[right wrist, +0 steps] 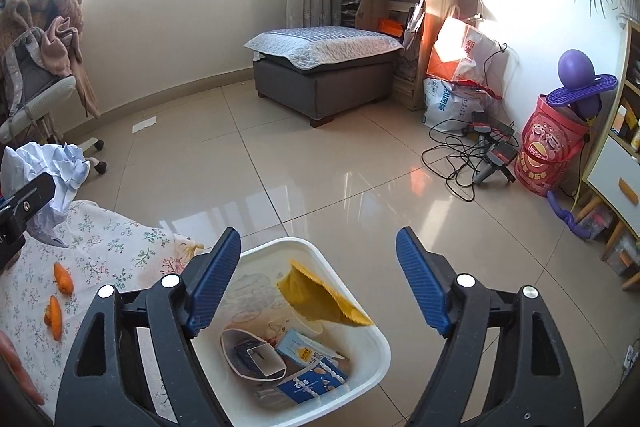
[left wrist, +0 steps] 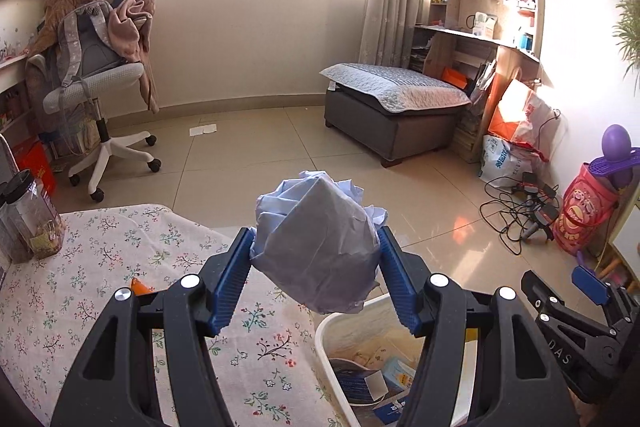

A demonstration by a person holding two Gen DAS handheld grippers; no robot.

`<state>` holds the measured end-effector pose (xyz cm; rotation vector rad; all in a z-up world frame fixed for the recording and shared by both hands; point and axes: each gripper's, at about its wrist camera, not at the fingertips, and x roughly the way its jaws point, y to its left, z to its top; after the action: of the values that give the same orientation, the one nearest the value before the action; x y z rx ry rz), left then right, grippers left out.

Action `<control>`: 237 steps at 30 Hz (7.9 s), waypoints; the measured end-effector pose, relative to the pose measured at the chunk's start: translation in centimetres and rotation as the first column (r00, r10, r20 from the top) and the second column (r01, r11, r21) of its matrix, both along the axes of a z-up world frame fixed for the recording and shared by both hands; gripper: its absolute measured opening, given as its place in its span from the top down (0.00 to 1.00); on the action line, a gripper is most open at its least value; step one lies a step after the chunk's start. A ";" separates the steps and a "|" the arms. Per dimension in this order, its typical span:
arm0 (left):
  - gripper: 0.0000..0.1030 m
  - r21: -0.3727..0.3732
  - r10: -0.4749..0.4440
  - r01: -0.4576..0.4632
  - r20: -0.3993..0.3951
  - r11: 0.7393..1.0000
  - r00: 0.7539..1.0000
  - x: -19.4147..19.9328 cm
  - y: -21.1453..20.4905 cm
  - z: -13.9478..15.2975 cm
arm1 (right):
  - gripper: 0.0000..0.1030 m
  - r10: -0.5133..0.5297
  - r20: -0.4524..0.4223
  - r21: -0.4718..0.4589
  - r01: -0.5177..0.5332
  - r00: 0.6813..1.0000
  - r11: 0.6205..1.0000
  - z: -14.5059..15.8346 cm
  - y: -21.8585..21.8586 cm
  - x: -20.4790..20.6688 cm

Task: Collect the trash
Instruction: 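Open the right tool to drop the packet while the left tool drops the tissue, then move both open tools back over the orange peels on the table, then grasp one orange peel with the left tool while the right tool grasps the other, then lift both orange peels and carry them over the white bin, then open the right tool to drop its peel while the left tool drops its peel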

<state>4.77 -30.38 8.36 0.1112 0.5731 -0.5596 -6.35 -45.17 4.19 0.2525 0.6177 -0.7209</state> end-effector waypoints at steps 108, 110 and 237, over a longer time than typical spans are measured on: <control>0.80 0.201 0.293 -0.227 -0.415 0.953 0.861 15.3 29.3 -10.8 | 0.07 0.585 -0.301 0.076 -0.592 0.753 0.802 -8.1 24.3 24.3; 0.80 0.180 0.316 -0.266 -0.389 0.947 0.865 15.3 31.4 -9.3 | 0.07 0.626 -0.307 0.095 -0.631 0.717 0.770 -8.8 26.0 25.7; 0.78 -0.008 -0.053 0.053 -0.134 0.999 0.990 -0.9 3.7 -1.0 | 0.50 0.152 -0.092 0.095 -0.144 0.984 0.985 -1.7 1.1 2.7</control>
<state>3.83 -26.67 7.34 0.0854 0.7011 -0.6231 -3.64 -44.12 2.50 0.2510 0.7556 -0.5657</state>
